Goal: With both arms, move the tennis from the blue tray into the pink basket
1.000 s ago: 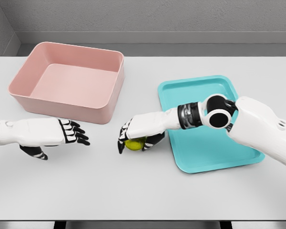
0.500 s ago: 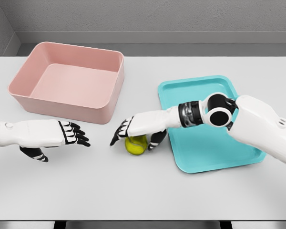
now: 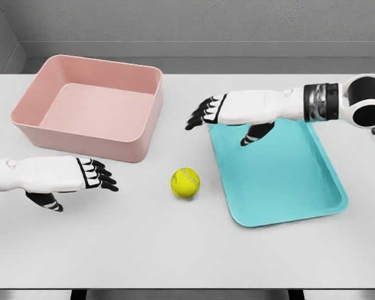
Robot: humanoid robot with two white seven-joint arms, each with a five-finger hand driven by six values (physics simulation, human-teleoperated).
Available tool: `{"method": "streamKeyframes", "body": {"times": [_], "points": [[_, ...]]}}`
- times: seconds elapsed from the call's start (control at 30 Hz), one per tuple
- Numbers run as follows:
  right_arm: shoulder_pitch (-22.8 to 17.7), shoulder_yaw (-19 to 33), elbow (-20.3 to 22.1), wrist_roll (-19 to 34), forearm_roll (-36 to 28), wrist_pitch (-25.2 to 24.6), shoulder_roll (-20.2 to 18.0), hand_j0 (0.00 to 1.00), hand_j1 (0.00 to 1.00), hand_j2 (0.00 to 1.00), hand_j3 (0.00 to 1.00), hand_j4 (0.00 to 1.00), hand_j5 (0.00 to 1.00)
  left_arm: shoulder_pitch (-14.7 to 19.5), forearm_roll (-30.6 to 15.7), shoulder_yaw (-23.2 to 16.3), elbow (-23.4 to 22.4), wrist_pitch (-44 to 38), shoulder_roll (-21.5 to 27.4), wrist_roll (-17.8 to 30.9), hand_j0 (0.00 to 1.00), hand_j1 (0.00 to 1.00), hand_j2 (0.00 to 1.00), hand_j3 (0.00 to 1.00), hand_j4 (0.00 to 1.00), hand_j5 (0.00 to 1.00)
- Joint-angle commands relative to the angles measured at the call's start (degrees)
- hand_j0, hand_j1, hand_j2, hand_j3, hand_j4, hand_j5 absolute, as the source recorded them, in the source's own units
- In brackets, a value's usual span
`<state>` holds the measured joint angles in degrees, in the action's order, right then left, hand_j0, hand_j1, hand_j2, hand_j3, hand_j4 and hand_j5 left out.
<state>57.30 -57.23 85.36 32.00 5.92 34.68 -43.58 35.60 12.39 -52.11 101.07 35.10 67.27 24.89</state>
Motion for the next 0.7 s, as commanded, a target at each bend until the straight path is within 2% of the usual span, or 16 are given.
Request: {"method": "streamKeyframes", "body": {"times": [0.0,0.07,0.13,0.17,0.23,0.27,0.33,0.4,0.47,0.6,0.63,0.67], "points": [[-0.1,2.6,-1.7,-0.8,-0.3,0.3,-4.1,1.00,1.00,1.00,1.00,1.00,1.00,0.1,-0.3,0.2,0.0,-0.1,-0.4,0.0,1.00,1.00,1.00,1.00,1.00,1.00],[-0.3,2.6,-4.8,-6.5,-0.3,0.3,-4.8,1.00,1.00,1.00,1.00,1.00,1.00,0.6,-0.3,1.0,0.0,-0.1,-1.2,0.0,1.00,1.00,1.00,1.00,1.00,1.00],[-0.4,2.7,-8.6,-10.0,-0.3,0.3,-6.3,1.00,1.00,1.00,1.00,1.00,1.00,1.3,-0.3,1.0,0.0,-0.1,-4.3,0.2,1.00,1.00,1.00,1.00,1.00,1.00],[-0.5,2.6,-10.3,-10.0,-0.3,0.3,-6.7,1.00,1.00,1.00,1.00,1.00,1.00,1.8,-0.3,0.9,0.0,-0.1,-6.1,0.4,1.00,1.00,1.00,1.00,1.00,1.00],[-1.5,2.6,-11.1,-10.3,-0.3,0.3,-6.7,1.00,1.00,1.00,1.00,1.00,1.00,2.5,0.0,0.7,0.0,-0.1,-10.1,0.5,1.00,1.00,1.00,1.00,1.00,1.00],[-3.5,2.7,-11.2,-10.3,-0.3,0.3,-6.7,1.00,1.00,1.00,1.00,1.00,1.00,3.1,0.2,0.6,0.0,-0.1,-12.0,0.7,1.00,1.00,1.00,1.00,1.00,1.00],[-4.6,4.9,-11.4,-9.7,-0.3,0.3,-6.8,1.00,1.00,1.00,1.00,1.00,1.00,3.3,0.4,0.6,0.0,-0.1,-14.0,5.6,1.00,1.00,1.00,1.00,1.00,1.00],[-8.2,8.4,-13.0,-9.8,-0.2,0.3,-8.0,1.00,1.00,1.00,1.00,1.00,1.00,4.8,0.4,0.4,0.0,-0.1,-14.8,10.1,1.00,1.00,1.00,1.00,1.00,1.00],[-9.4,10.2,-12.9,-9.8,-0.2,0.3,-9.1,1.00,1.00,1.00,1.00,1.00,1.00,6.9,-0.4,0.2,0.0,-0.1,-17.3,10.1,1.00,1.00,1.00,1.00,1.00,1.00],[-10.2,11.5,-12.9,-10.0,-0.2,0.3,-9.6,1.00,1.00,1.00,1.00,1.00,1.00,9.8,-8.5,-0.4,0.0,-0.1,-18.8,10.1,1.00,1.00,1.00,1.00,1.00,1.00],[-10.2,11.5,-12.9,-10.1,-0.2,0.3,-9.6,1.00,1.00,1.00,1.00,1.00,1.00,10.5,-11.0,-2.2,-0.1,-0.1,-18.9,10.1,1.00,1.00,1.00,1.00,1.00,1.00],[-10.2,11.5,-12.9,-10.2,-0.2,0.3,-9.7,1.00,1.00,1.00,1.00,1.00,1.00,10.8,-11.3,-2.4,-0.1,-0.1,-19.1,10.1,1.00,1.00,1.00,1.00,1.00,1.00]]}}
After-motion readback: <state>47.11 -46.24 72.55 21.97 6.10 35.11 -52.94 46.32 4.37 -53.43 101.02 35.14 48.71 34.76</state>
